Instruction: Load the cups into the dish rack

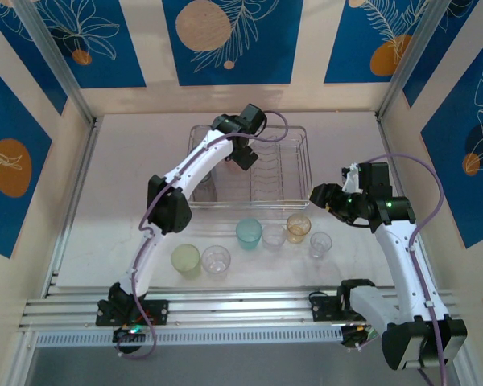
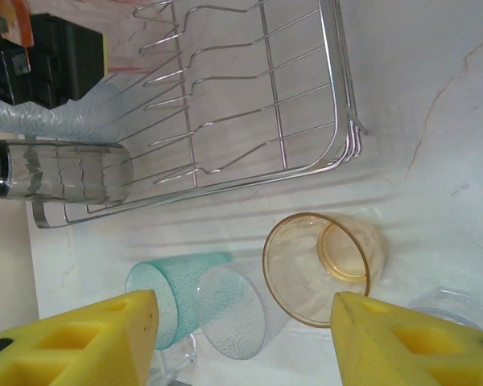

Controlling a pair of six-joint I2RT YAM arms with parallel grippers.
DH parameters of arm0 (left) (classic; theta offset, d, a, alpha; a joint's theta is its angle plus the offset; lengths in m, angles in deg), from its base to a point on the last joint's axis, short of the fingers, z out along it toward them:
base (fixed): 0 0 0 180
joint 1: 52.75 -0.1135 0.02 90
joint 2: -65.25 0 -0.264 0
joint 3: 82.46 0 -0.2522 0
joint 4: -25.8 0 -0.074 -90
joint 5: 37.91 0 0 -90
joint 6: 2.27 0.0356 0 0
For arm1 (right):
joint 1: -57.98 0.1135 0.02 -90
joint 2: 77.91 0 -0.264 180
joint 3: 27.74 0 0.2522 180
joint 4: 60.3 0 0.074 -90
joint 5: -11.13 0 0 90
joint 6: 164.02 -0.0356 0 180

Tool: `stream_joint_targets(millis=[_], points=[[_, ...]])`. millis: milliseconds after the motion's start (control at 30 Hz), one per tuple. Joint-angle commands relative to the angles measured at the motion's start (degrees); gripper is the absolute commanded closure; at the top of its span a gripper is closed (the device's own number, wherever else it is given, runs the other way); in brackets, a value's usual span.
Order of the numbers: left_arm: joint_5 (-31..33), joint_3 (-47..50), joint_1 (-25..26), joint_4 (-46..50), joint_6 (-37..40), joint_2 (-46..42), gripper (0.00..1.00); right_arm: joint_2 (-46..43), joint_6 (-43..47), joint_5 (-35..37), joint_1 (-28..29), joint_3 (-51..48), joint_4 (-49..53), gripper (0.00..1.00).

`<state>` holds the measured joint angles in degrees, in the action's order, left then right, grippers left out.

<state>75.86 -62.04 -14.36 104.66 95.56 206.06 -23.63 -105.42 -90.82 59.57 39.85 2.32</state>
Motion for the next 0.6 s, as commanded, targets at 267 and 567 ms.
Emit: stream_joint_targets(millis=[267, 567], points=[[2.52, -1.58, 0.26, -9.35, 3.71, 1.78, 0.0, 0.35, 0.67, 0.53, 0.89, 0.78, 1.92, 0.41], [4.63, -1.6, -0.87, -15.19, 5.61, 2.98, 0.0, 0.17, 1.14, 0.57, 1.27, 0.43, 2.56, 0.41]])
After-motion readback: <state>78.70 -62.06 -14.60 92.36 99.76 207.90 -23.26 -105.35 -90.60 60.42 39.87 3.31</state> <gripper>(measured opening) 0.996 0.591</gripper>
